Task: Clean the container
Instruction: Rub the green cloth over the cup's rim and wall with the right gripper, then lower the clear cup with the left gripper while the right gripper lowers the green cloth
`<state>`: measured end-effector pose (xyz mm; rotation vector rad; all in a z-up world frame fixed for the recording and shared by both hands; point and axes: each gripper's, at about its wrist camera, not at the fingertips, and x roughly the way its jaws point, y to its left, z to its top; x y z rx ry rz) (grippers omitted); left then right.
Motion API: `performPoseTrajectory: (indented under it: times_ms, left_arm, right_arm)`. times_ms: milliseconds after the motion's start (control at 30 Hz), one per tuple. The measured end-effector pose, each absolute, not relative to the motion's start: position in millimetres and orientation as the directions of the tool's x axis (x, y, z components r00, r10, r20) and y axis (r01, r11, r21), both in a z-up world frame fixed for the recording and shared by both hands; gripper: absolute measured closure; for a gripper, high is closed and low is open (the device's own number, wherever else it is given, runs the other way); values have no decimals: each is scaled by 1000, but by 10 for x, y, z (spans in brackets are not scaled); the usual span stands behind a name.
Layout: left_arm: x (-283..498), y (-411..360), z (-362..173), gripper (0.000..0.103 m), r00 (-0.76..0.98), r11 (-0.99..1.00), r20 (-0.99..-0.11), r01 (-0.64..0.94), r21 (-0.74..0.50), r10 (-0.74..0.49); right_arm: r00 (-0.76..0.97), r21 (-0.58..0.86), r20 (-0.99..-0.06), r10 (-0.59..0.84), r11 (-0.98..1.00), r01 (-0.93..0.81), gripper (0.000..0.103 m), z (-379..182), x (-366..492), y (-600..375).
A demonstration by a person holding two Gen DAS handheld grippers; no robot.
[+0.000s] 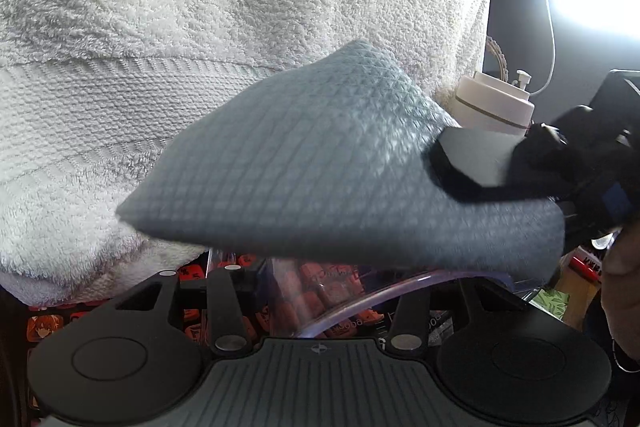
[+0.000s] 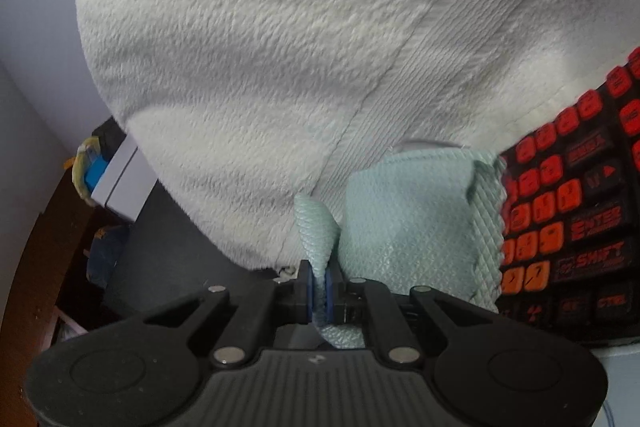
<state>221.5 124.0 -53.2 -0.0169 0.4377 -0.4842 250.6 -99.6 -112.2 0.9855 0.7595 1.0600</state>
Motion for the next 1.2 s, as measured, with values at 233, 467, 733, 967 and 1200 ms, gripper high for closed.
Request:
performPoseTrajectory:
  times_ms: [233,467,733,967,1200]
  left_arm:
    - [2218,1146,-515,59,807,895,-395,431,-115,-440]
    - [2249,1094,-501,89,825,909,-381,390,-151,-417]
    - [2187,947,-472,94,848,918,-352,370,-143,-397]
    - [2027,719,-386,96,862,921,-324,374,-110,-389]
    - [1836,527,-286,96,868,920,-306,381,-96,-391]
  right_arm:
    - [279,930,-37,960,136,-342,97,-1142,2511,-983]
    - [341,924,-27,939,154,-351,97,-1075,2496,-1146]
    - [372,915,-19,928,166,-368,97,-1020,2448,-1186]
    - [403,908,-9,915,177,-381,97,-948,2412,-1231]
    - [469,920,21,883,167,-355,97,-852,2215,-1413]
